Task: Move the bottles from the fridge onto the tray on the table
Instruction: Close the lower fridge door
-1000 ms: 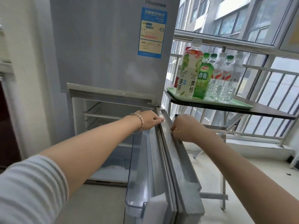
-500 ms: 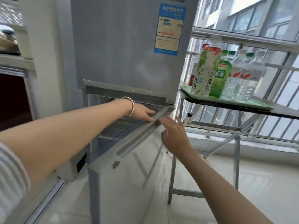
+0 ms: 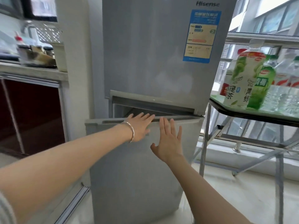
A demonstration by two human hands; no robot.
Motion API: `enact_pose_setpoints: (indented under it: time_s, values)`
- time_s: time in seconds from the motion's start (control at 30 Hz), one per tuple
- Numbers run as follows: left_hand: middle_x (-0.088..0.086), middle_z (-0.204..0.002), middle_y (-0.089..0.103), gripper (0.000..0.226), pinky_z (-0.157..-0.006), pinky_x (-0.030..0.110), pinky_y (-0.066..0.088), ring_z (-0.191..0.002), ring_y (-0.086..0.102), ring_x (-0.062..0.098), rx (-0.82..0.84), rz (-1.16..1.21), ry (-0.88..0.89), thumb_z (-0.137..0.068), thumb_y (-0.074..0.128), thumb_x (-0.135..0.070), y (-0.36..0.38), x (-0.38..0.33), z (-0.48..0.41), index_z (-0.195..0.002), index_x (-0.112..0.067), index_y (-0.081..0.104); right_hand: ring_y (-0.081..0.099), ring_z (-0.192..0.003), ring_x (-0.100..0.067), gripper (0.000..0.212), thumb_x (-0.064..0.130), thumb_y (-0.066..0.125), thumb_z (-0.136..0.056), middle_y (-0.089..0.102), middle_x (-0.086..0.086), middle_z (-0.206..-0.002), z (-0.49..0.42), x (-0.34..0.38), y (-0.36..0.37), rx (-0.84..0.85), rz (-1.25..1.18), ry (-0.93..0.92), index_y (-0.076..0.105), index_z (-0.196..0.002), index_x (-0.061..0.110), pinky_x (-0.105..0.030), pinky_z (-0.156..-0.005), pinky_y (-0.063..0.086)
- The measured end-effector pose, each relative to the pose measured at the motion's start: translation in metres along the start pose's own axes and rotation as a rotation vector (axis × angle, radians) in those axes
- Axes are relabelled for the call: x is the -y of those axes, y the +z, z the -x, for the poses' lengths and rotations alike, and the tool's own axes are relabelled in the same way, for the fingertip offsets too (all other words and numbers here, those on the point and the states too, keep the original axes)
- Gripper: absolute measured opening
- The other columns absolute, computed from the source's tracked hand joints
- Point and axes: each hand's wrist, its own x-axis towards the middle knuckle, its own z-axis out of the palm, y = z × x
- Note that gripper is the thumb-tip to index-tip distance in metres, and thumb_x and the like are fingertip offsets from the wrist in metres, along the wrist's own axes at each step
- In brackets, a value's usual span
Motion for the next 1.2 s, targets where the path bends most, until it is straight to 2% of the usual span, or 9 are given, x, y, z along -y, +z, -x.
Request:
enact_pose_setpoints:
  time_s: [0.13, 0.4, 0.57, 0.67, 0.83, 0.93, 1.07, 1.13, 1.2]
  values:
    - [-0.002, -0.161, -0.012, 0.073, -0.122, 0.047, 0.003, -0.150, -0.009, 0.020, -0.262, -0.105, -0.025, -0.099, 0.032, -0.043, 0.033, 0.025, -0.020, -0.151, -0.025, -0.016, -0.021, -0.149, -0.028, 0.102, 0.053, 0.047, -0.083, -0.018, -0.001, -0.163, -0.022, 0.004, 0.015, 0.010, 0.048, -0.003, -0.018, -0.153, 0.017, -0.059, -0.118, -0.006]
    - [0.001, -0.159, -0.019, 0.082, -0.121, 0.050, -0.001, -0.148, -0.017, 0.024, -0.452, -0.147, -0.025, -0.095, 0.032, -0.053, 0.075, 0.058, -0.071, -0.145, -0.021, -0.024, -0.024, -0.148, -0.026, 0.107, 0.051, 0.049, -0.081, -0.020, -0.001, -0.163, -0.064, 0.007, 0.043, 0.001, 0.079, 0.013, -0.024, -0.150, 0.016, -0.063, -0.116, -0.006]
    - [0.002, -0.155, -0.032, 0.094, -0.120, 0.050, 0.000, -0.144, -0.029, 0.023, -0.432, -0.132, -0.069, -0.092, 0.030, -0.060, 0.108, 0.067, -0.095, -0.141, -0.016, -0.037, -0.029, -0.146, -0.026, 0.112, 0.057, 0.050, -0.083, -0.025, -0.002, -0.161, -0.085, 0.006, 0.060, -0.006, 0.071, 0.040, -0.031, -0.147, 0.015, -0.062, -0.117, -0.004]
    - [0.002, -0.154, -0.036, 0.104, -0.120, 0.051, -0.002, -0.143, -0.032, 0.025, -0.436, -0.069, -0.093, -0.086, 0.038, -0.066, 0.117, 0.064, -0.105, -0.141, -0.017, -0.035, -0.033, -0.144, -0.026, 0.110, 0.059, 0.048, -0.085, -0.028, -0.002, -0.160, -0.090, 0.007, 0.072, -0.044, 0.050, 0.055, -0.032, -0.146, 0.014, -0.061, -0.117, -0.006]
    - [0.000, -0.151, -0.038, 0.113, -0.121, 0.050, 0.002, -0.143, -0.031, 0.024, -0.403, -0.056, -0.072, -0.079, 0.047, -0.067, 0.112, 0.067, -0.104, -0.141, -0.019, -0.035, -0.033, -0.144, -0.027, 0.117, 0.061, 0.053, -0.080, -0.027, -0.003, -0.160, -0.092, 0.009, 0.074, -0.051, 0.055, 0.061, -0.031, -0.146, 0.014, -0.062, -0.116, -0.007]
    - [-0.002, -0.151, -0.040, 0.117, -0.121, 0.048, 0.005, -0.142, -0.032, 0.022, -0.331, -0.051, -0.062, -0.077, 0.054, -0.062, 0.104, 0.066, -0.098, -0.138, -0.022, -0.039, -0.032, -0.145, -0.027, 0.119, 0.060, 0.056, -0.079, -0.028, -0.004, -0.160, -0.090, 0.010, 0.066, 0.003, 0.067, 0.072, -0.028, -0.149, 0.013, -0.061, -0.117, -0.004]
    - [-0.003, -0.155, -0.032, 0.116, -0.120, 0.050, 0.007, -0.145, -0.027, 0.021, -0.193, -0.084, -0.070, -0.075, 0.058, -0.055, 0.075, 0.069, -0.085, -0.147, -0.022, -0.027, -0.030, -0.146, -0.027, 0.123, 0.057, 0.063, -0.077, -0.028, -0.001, -0.160, -0.090, 0.013, 0.045, 0.151, 0.062, 0.091, -0.026, -0.150, 0.014, -0.057, -0.120, 0.000]
    - [-0.003, -0.157, -0.027, 0.108, -0.120, 0.050, 0.005, -0.147, -0.020, 0.020, -0.173, -0.076, -0.077, -0.079, 0.057, -0.051, 0.063, 0.064, -0.072, -0.150, -0.026, -0.021, -0.027, -0.147, -0.026, 0.124, 0.055, 0.065, -0.076, -0.027, 0.000, -0.160, -0.092, 0.017, 0.031, 0.230, 0.035, 0.093, -0.024, -0.151, 0.015, -0.055, -0.120, -0.001]
    - [-0.002, -0.159, -0.023, 0.100, -0.121, 0.049, 0.008, -0.149, -0.015, 0.021, -0.239, 0.024, -0.091, -0.083, 0.056, -0.045, 0.053, 0.068, -0.056, -0.150, -0.030, -0.017, -0.015, -0.151, -0.025, 0.117, 0.046, 0.067, -0.079, -0.022, 0.001, -0.162, -0.086, 0.016, 0.008, 0.282, -0.057, 0.040, -0.020, -0.153, 0.019, -0.051, -0.120, 0.004]
